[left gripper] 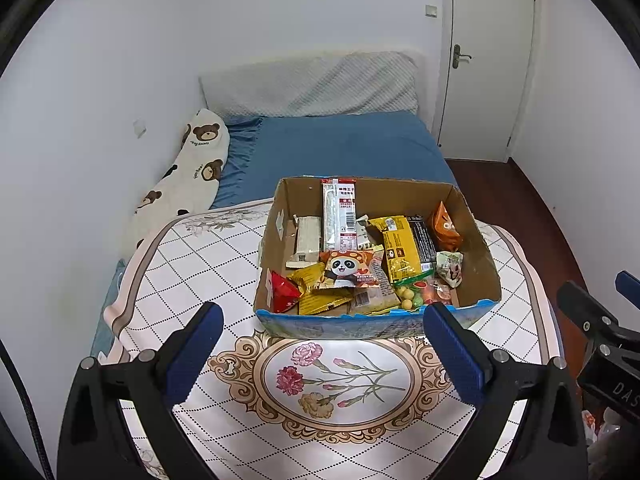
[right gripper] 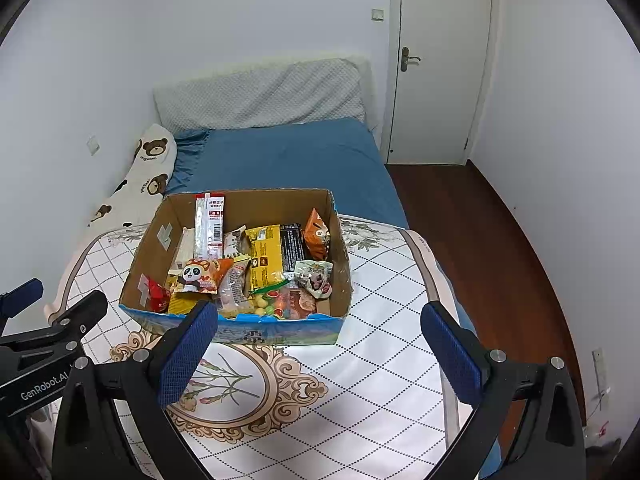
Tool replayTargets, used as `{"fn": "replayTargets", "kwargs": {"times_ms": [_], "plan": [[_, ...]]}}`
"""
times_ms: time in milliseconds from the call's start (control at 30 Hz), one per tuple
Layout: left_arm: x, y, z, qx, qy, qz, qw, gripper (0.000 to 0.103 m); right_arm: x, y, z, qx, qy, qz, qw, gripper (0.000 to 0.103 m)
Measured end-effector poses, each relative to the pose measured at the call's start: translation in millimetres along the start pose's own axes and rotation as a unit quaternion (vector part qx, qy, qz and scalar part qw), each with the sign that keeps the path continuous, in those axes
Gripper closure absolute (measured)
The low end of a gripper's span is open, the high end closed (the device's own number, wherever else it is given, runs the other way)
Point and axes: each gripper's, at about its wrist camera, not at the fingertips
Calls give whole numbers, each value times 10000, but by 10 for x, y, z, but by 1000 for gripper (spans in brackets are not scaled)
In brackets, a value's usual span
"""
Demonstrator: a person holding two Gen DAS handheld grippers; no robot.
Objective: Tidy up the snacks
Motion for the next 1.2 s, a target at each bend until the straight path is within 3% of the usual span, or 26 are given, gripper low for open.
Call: {"fn": "replayTargets", "kwargs": {"times_ms": [1200], "plan": [[62, -110, -28, 33, 65, 84, 9999, 1, 42, -96, 14, 55, 50, 16, 10000, 0]]}}
Point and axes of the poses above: each gripper's, at about its wrist camera, not at the fingertips, and y roughly the way its jaws point, z to its right, x to its underside, and after that the axes turned 7 degrees about z, right-handed
